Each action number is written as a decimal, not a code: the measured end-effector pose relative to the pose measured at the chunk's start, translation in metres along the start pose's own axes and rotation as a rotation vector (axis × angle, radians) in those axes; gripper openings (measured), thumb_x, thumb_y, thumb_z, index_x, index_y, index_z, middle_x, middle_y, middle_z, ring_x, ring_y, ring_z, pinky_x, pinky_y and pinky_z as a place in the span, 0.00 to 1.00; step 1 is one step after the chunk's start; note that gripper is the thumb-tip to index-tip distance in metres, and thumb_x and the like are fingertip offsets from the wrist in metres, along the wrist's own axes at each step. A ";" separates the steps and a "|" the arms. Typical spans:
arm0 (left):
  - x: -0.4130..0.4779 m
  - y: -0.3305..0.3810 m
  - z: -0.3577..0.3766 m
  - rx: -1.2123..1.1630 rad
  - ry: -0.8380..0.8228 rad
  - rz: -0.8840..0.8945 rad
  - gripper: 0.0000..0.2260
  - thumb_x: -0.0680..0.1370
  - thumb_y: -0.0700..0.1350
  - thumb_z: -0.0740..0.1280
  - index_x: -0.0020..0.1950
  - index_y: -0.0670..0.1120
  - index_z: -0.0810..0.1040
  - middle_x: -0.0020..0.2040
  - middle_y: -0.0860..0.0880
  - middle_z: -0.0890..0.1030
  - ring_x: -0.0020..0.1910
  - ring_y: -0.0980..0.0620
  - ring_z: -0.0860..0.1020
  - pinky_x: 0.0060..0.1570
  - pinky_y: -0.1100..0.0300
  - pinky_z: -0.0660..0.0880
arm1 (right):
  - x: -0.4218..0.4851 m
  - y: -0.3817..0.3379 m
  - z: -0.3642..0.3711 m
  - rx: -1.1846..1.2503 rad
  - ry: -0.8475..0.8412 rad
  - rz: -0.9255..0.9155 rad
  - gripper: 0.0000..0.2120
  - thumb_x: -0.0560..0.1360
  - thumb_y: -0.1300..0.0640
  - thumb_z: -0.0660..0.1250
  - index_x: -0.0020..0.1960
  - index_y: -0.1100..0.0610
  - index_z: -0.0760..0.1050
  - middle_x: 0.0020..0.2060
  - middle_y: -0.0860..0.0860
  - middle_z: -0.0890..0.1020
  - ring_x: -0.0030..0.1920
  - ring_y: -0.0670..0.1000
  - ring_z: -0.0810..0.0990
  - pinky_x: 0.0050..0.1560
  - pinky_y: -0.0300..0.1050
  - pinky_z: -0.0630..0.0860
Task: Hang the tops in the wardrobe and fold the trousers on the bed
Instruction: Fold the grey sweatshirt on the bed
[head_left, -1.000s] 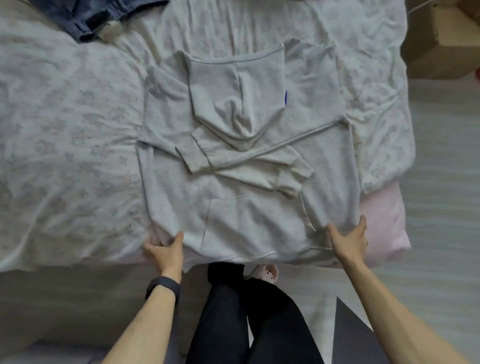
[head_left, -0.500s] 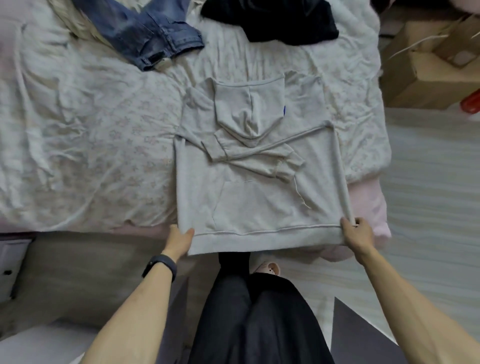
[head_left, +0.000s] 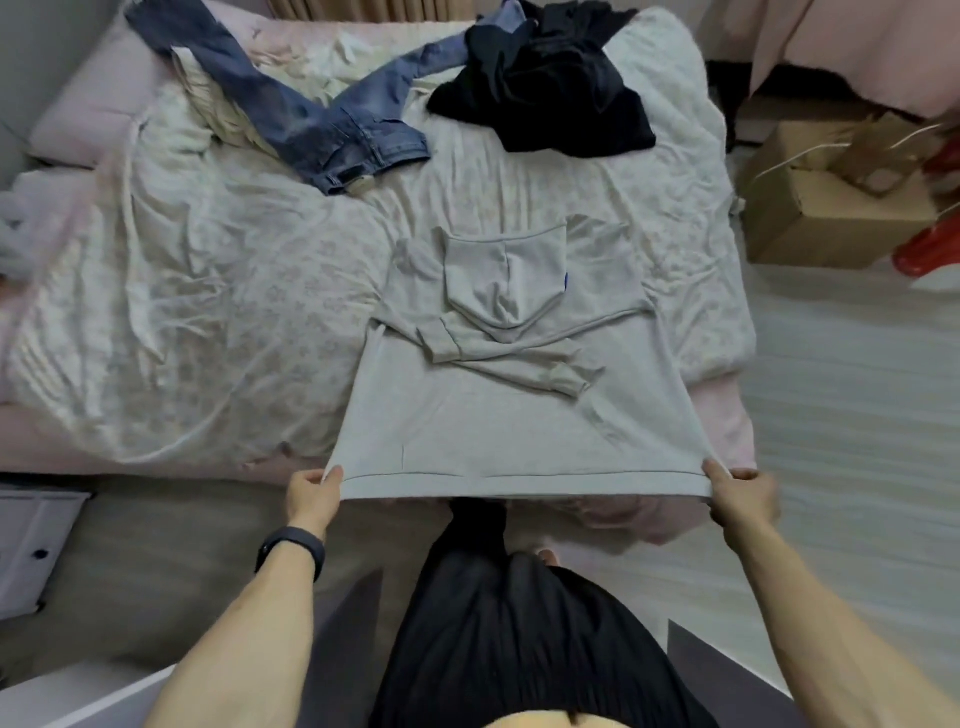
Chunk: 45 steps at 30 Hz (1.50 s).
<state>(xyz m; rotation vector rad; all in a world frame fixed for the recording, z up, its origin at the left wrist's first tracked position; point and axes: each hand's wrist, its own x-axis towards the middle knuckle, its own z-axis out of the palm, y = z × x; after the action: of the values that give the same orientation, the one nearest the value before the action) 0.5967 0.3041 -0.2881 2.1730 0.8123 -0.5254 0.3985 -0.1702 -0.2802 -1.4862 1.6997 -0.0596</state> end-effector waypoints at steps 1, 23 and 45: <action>-0.003 0.000 0.000 -0.056 -0.004 -0.045 0.17 0.80 0.46 0.70 0.64 0.37 0.76 0.62 0.36 0.79 0.55 0.39 0.77 0.56 0.48 0.73 | -0.003 0.005 0.001 0.053 -0.002 0.040 0.14 0.74 0.53 0.75 0.41 0.59 0.72 0.40 0.61 0.79 0.32 0.58 0.77 0.34 0.50 0.77; 0.160 0.284 0.048 0.048 -0.060 0.310 0.14 0.78 0.56 0.70 0.40 0.48 0.85 0.40 0.53 0.85 0.44 0.49 0.81 0.40 0.55 0.74 | 0.125 -0.272 0.126 0.062 -0.138 -0.250 0.08 0.75 0.54 0.71 0.48 0.59 0.82 0.45 0.60 0.85 0.49 0.61 0.85 0.58 0.57 0.81; 0.368 0.343 0.226 0.739 0.239 0.636 0.15 0.84 0.51 0.58 0.67 0.44 0.73 0.63 0.39 0.73 0.60 0.37 0.72 0.55 0.42 0.71 | 0.292 -0.338 0.322 -0.466 0.170 -0.489 0.17 0.83 0.43 0.53 0.60 0.53 0.72 0.61 0.60 0.76 0.59 0.64 0.74 0.57 0.60 0.71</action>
<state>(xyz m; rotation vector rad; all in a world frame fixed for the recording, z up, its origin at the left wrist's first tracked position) 1.0710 0.0950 -0.4749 3.0268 -0.0315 -0.2469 0.8831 -0.3573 -0.4631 -2.2812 1.5014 -0.0527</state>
